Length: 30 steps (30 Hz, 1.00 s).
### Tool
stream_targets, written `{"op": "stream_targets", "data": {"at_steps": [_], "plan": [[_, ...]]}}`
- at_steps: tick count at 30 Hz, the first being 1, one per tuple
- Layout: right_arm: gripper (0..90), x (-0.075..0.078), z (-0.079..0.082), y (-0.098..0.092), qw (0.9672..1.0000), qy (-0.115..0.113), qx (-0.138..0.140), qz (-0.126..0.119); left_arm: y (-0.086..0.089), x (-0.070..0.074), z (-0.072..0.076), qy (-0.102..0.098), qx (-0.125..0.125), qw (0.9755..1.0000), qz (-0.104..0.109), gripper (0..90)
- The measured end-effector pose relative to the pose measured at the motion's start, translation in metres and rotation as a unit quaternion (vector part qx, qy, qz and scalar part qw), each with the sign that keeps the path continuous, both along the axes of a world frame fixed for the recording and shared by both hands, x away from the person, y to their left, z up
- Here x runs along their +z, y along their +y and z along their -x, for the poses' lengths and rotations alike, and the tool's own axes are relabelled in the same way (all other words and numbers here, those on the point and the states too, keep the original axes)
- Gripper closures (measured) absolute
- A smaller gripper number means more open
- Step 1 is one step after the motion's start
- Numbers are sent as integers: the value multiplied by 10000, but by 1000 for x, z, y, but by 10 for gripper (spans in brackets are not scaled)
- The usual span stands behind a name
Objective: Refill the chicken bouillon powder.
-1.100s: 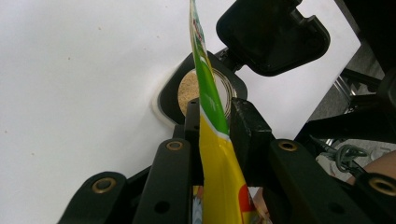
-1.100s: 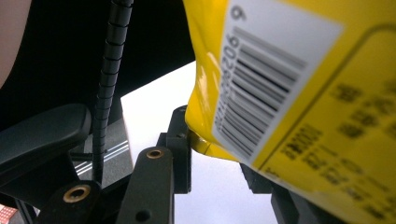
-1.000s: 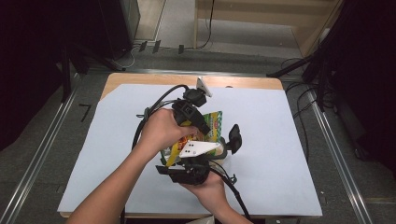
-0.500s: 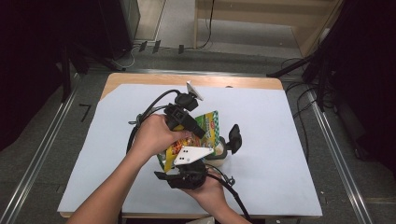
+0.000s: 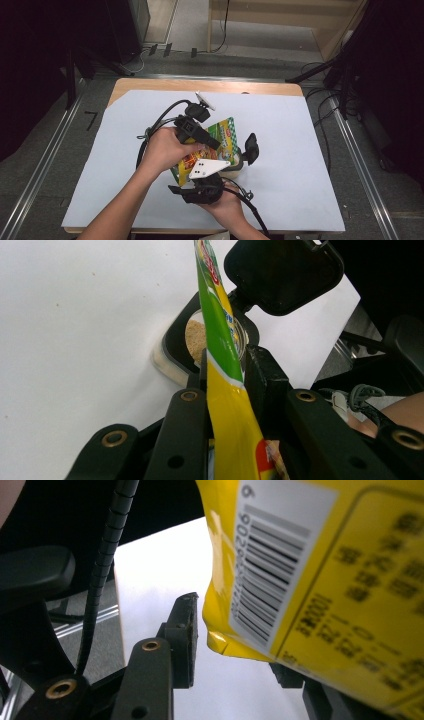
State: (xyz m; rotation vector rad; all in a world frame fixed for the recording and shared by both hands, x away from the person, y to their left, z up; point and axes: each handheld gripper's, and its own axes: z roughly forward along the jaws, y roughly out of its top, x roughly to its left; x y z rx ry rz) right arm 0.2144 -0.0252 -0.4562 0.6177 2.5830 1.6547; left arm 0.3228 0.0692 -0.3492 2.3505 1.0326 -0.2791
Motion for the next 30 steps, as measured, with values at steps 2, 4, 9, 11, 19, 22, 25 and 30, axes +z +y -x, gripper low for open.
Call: {"op": "stream_targets", "data": {"at_steps": [2, 4, 9, 11, 19, 22, 25, 30], "plan": [[599, -1, 0, 1, 10000, -13, 25, 27, 1, -1, 0, -15, -9, 10000, 31, 792], [591, -3, 1, 2, 9999, -95, 55, 86, 4, -2, 2, -36, 1, 10000, 67, 794], [586, -7, 1, 2, 9999, -85, 104, 95, 11, -6, 4, -48, 12, 9997, 232, 799], [586, -8, 1, 2, 9997, -136, 131, 129, 14, -8, 4, -68, -16, 9996, 289, 807], [578, -19, -1, 1, 9995, -97, 170, 249, 26, -17, 3, 33, -41, 9985, 538, 833], [577, -21, -2, 1, 9994, -84, 178, 293, 29, -16, 3, 29, -33, 9986, 532, 842], [573, -23, -4, 0, 9994, -52, 164, 300, 37, -17, 1, 65, -4, 9979, 640, 852], [571, -26, -6, -1, 9993, -3, 139, 348, 43, -19, 1, 157, -2, 9967, 794, 860]]}}
